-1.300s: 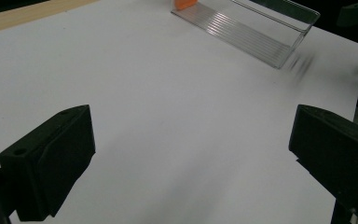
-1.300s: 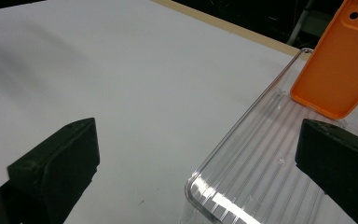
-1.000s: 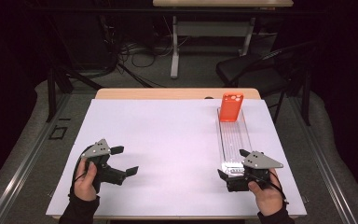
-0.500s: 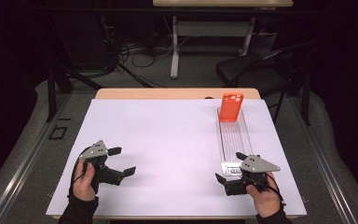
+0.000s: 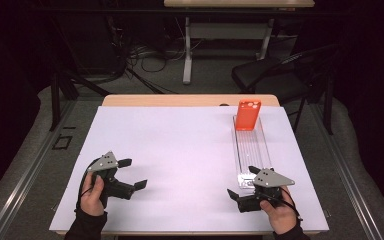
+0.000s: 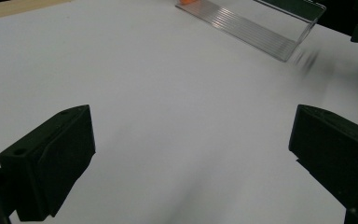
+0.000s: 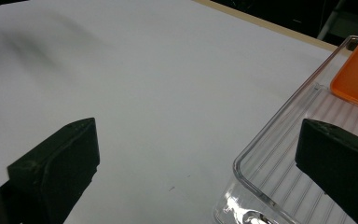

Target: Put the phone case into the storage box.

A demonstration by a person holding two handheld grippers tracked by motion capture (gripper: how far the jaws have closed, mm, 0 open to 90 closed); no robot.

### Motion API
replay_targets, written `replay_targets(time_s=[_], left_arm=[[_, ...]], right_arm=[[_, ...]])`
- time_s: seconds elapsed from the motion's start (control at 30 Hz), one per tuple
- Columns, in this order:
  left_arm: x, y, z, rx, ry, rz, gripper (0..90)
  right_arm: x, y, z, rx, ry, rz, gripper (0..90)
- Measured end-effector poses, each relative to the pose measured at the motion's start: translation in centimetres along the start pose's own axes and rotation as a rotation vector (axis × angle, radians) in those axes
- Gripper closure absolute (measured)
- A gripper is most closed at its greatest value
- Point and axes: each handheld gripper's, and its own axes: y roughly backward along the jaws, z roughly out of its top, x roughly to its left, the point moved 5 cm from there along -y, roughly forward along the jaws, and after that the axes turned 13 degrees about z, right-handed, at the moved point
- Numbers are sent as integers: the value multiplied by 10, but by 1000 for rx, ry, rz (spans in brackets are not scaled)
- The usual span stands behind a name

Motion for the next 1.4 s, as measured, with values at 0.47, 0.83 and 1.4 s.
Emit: replay_targets(time_s=[0.47, 0.83, 1.4], left_arm=[[-2, -2, -1, -3, -2, -4, 3], [-3, -2, -1, -1, -4, -4, 3], [-3, -3, -1, -3, 0, -4, 3]], right_arm=[[5, -5, -2, 7, 15, 23, 0], [6, -7, -3, 7, 15, 27, 0], [6, -7, -4, 6, 11, 30, 0]])
